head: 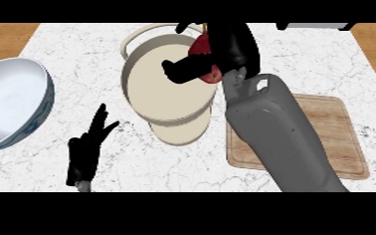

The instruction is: Pick the pear from the cutting board and place it in the tiered basket

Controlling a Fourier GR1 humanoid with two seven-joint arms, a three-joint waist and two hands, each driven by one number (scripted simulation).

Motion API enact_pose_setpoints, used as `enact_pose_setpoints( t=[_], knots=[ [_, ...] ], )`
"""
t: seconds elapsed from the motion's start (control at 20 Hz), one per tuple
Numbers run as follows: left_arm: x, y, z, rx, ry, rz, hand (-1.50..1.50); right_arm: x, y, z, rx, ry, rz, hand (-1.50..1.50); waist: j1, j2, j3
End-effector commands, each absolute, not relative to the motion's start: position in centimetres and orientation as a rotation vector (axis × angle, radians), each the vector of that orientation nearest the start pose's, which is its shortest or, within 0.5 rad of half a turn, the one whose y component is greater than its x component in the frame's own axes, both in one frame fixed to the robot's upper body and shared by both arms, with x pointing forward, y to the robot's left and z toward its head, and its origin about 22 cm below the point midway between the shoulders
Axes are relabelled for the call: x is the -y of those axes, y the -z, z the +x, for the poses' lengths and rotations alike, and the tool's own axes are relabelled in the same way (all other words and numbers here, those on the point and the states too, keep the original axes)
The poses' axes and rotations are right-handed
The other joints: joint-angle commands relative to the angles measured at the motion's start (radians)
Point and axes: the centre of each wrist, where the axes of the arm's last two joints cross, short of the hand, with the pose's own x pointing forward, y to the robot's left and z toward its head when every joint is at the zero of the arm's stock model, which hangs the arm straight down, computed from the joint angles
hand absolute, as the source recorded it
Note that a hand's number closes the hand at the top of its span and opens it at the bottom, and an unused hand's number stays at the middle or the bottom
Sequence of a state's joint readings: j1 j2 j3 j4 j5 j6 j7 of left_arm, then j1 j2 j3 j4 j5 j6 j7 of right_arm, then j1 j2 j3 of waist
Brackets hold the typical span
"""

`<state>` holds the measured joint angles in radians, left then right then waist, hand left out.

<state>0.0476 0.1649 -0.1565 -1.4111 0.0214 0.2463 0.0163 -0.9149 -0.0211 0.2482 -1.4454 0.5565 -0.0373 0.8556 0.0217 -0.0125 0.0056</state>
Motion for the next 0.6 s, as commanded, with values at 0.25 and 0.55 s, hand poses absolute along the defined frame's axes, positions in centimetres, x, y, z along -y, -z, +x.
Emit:
enact_pose_setpoints(
  t=[0.25,0.55],
  knots=[
    [-23.9,5.4,22.0,1.313,0.044,0.231,0.00,6.4,-20.5,34.6,1.609,-0.301,-0.213,-1.50,-0.004,0.016,-0.005],
    [-24.5,5.7,22.4,1.292,0.009,0.259,0.00,10.5,-24.4,34.4,1.726,-0.006,-0.360,-1.50,-0.031,0.012,-0.006]
  ],
)
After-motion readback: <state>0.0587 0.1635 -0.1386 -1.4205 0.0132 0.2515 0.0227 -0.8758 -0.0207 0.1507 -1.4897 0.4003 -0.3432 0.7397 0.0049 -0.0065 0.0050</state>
